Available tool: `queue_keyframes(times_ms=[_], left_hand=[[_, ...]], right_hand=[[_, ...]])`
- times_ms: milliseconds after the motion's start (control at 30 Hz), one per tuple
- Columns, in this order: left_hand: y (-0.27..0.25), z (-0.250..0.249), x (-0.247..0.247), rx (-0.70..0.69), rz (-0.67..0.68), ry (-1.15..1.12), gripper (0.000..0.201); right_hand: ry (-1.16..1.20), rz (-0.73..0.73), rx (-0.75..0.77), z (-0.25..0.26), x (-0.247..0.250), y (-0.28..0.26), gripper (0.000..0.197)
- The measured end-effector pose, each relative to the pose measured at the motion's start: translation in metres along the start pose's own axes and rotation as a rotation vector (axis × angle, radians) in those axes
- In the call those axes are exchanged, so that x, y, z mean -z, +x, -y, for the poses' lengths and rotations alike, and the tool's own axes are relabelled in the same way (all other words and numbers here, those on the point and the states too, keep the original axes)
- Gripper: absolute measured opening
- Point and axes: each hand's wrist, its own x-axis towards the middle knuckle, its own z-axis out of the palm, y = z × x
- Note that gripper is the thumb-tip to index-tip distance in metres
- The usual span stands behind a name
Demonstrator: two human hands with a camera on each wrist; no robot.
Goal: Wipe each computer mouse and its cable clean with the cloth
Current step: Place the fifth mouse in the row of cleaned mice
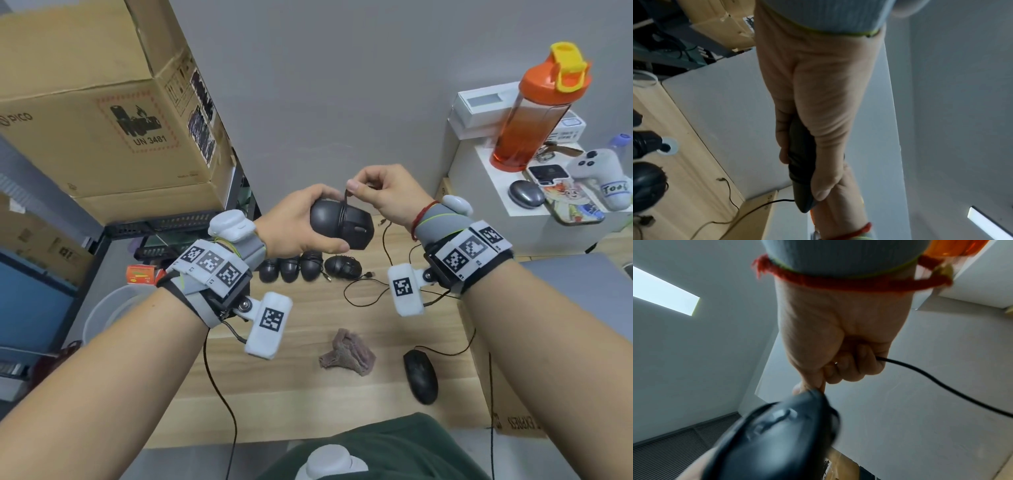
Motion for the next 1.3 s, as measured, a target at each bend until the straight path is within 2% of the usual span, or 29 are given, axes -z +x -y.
queue_keyframes(times_ms=[100,167,233,300,400,467,567,733,800,933,1033,1167,1300], left_hand=[[-0.002,-0.008,0.001,-0.037,-0.022,-0.202,0.082],[-0.003,-0.015,0.002,-0.057,-0.03,-0.267,0.081],[-0.002,-0.021,0.001,-0.076,-0.088,-0.339,0.073],[0.001,-0.023,0.001,-0.067,-0.196,-0.45,0.064],[0.01,-0.014,0.002,-0.023,-0.371,-0.447,0.062],[0.015,0.001,0.005,0.018,-0.422,-0.357,0.064],[0.015,0.023,0.01,0.086,-0.381,-0.199,0.066],[0.01,0.04,0.011,0.141,-0.189,0.169,0.08],[0.007,0.041,0.008,0.147,-0.099,0.226,0.086],[0.005,0.024,-0.003,0.092,0.052,0.315,0.067],[0.002,0.015,-0.005,0.059,0.077,0.266,0.064],[-0.003,0.013,-0.001,0.061,0.092,0.029,0.061],[-0.004,0.005,0.0,0.031,-0.019,-0.151,0.073]], right_hand=[[0.063,0.015,-0.024,-0.008,-0.002,-0.005,0.023],[0.008,0.043,-0.057,-0.012,-0.006,-0.008,0.02],[-0.104,0.061,-0.11,-0.014,-0.013,-0.01,0.028],[-0.064,0.083,-0.096,-0.014,-0.022,-0.015,0.026],[-0.015,0.125,-0.062,-0.011,-0.034,-0.021,0.033],[-0.067,0.157,-0.047,-0.009,-0.036,-0.022,0.031],[-0.152,0.207,-0.041,-0.002,-0.031,-0.025,0.025],[-0.081,0.206,-0.01,0.016,-0.014,-0.025,0.026],[-0.118,0.239,0.012,0.023,-0.014,-0.023,0.025],[-0.169,0.211,0.043,0.031,-0.014,-0.016,0.022],[-0.196,0.147,0.037,0.025,-0.012,-0.01,0.024],[-0.092,0.06,-0.024,0.001,-0.008,-0.005,0.02],[0.063,0.0,-0.058,-0.013,-0.012,-0.006,0.022]])
